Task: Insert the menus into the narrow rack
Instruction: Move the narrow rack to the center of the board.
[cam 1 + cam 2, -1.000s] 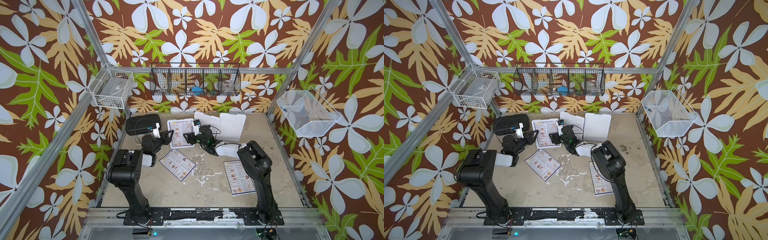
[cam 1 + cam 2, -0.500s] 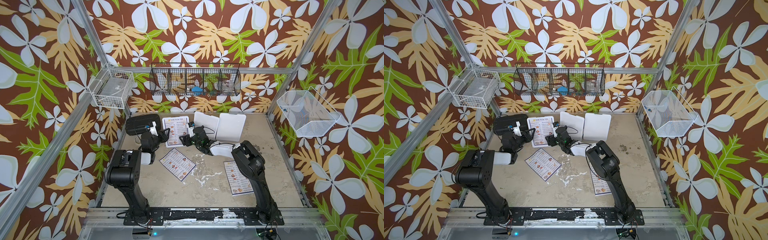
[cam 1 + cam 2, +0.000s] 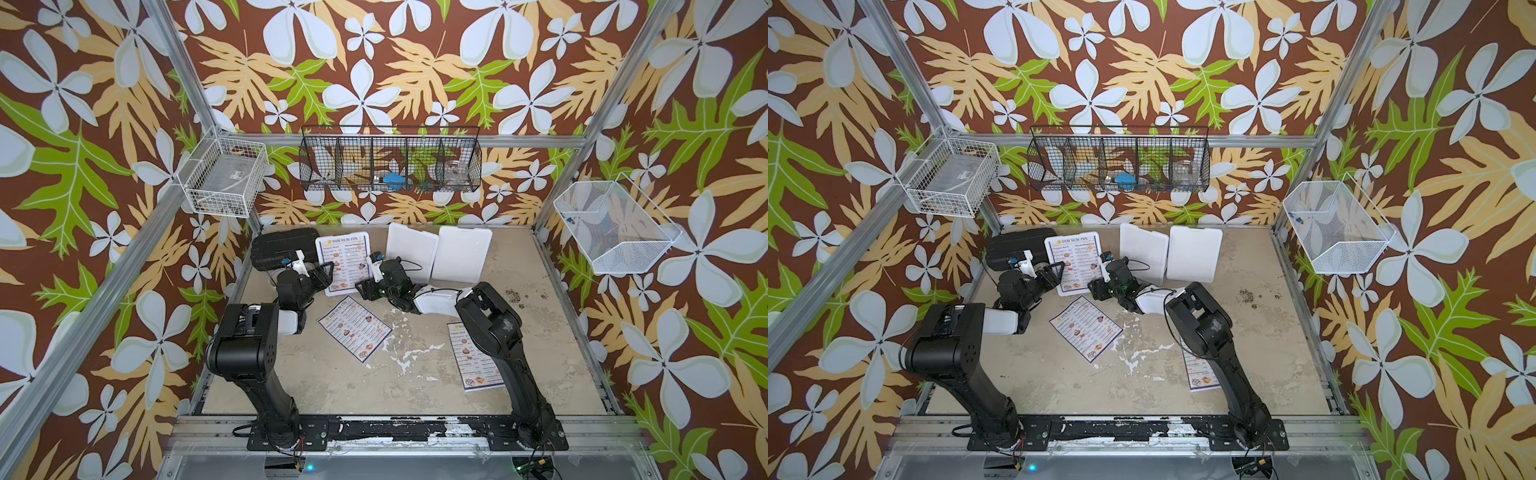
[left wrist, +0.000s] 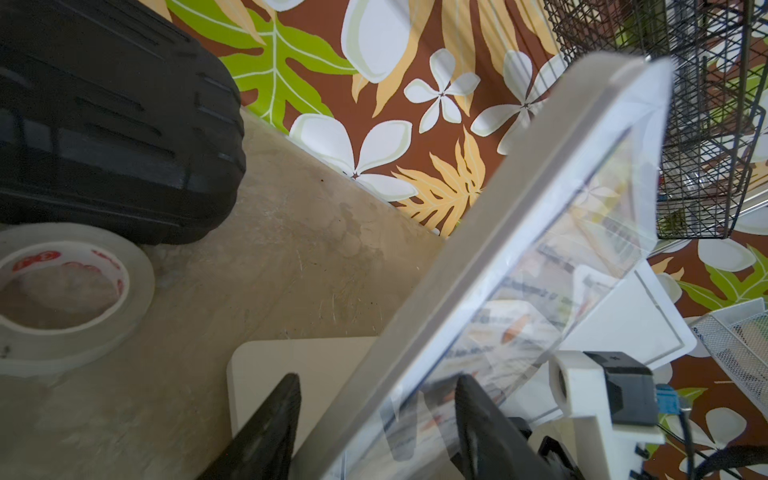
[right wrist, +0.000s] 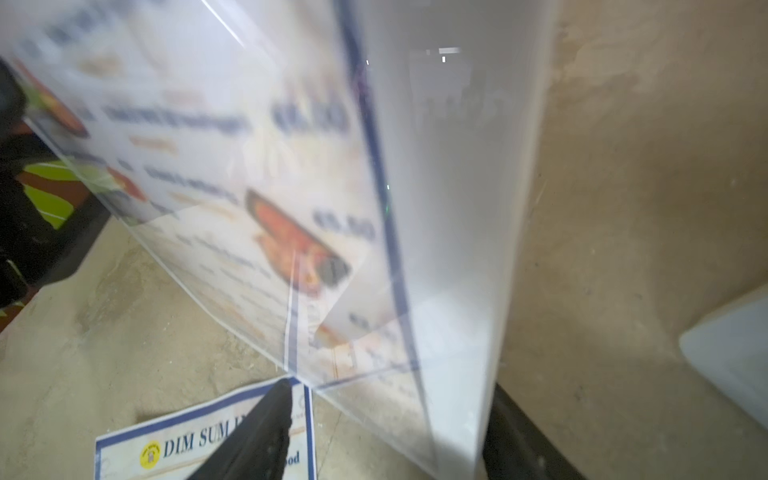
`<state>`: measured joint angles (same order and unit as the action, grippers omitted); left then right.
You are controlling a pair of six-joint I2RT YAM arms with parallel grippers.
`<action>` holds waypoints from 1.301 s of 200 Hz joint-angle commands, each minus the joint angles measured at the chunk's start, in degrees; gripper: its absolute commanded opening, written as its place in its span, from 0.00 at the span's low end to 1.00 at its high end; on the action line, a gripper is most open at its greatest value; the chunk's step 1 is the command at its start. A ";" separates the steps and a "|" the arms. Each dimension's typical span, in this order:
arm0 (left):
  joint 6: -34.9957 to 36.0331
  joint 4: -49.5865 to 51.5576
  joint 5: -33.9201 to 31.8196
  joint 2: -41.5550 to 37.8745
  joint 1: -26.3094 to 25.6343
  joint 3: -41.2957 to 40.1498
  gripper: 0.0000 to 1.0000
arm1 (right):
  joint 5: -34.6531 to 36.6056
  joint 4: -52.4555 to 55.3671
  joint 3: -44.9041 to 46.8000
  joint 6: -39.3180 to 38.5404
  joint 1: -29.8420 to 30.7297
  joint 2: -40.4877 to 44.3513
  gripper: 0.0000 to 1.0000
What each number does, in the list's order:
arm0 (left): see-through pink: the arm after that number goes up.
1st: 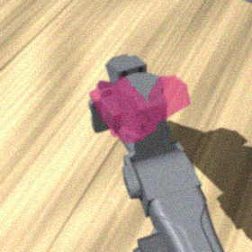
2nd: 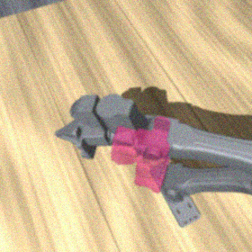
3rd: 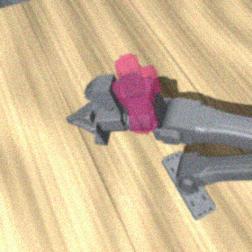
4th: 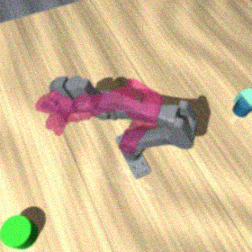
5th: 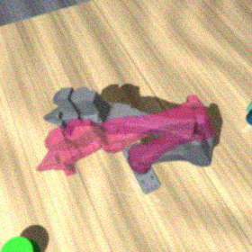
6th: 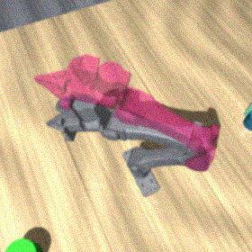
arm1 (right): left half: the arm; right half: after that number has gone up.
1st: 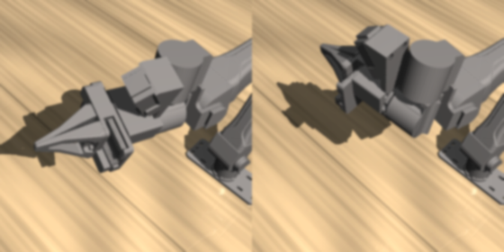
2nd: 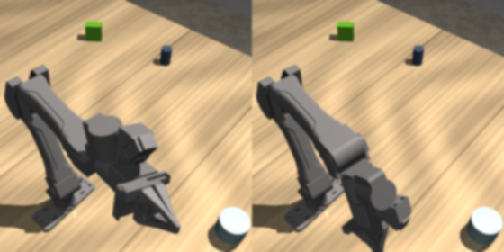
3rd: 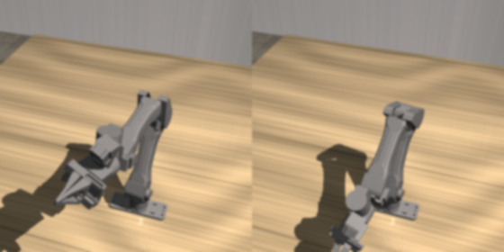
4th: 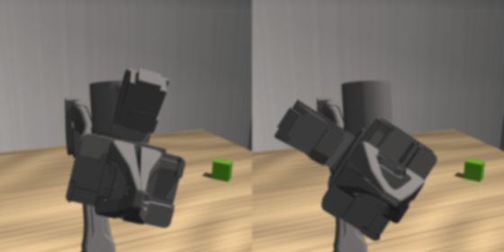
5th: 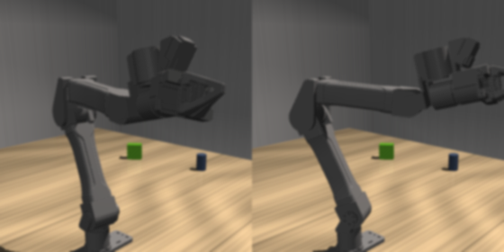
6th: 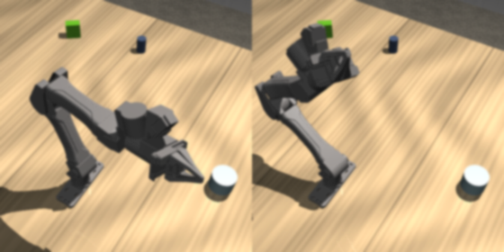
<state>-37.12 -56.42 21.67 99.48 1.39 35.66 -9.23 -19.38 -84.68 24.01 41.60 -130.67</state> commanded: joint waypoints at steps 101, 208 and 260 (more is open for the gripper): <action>-0.18 8.49 -11.35 -6.40 0.52 -2.65 0.64 | 1.50 -3.08 2.27 1.03 1.30 1.35 0.69; -0.61 9.54 -12.23 -1.94 1.16 3.06 0.60 | 3.91 0.23 -1.13 0.05 2.25 1.41 0.68; 3.64 10.38 -11.85 -19.64 1.08 -9.29 0.63 | 8.97 -5.01 17.06 -5.91 2.16 20.35 0.74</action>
<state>-36.73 -45.69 9.28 87.29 2.37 31.79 -4.40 -20.49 -75.05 22.17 43.90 -118.45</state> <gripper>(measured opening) 0.612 0.727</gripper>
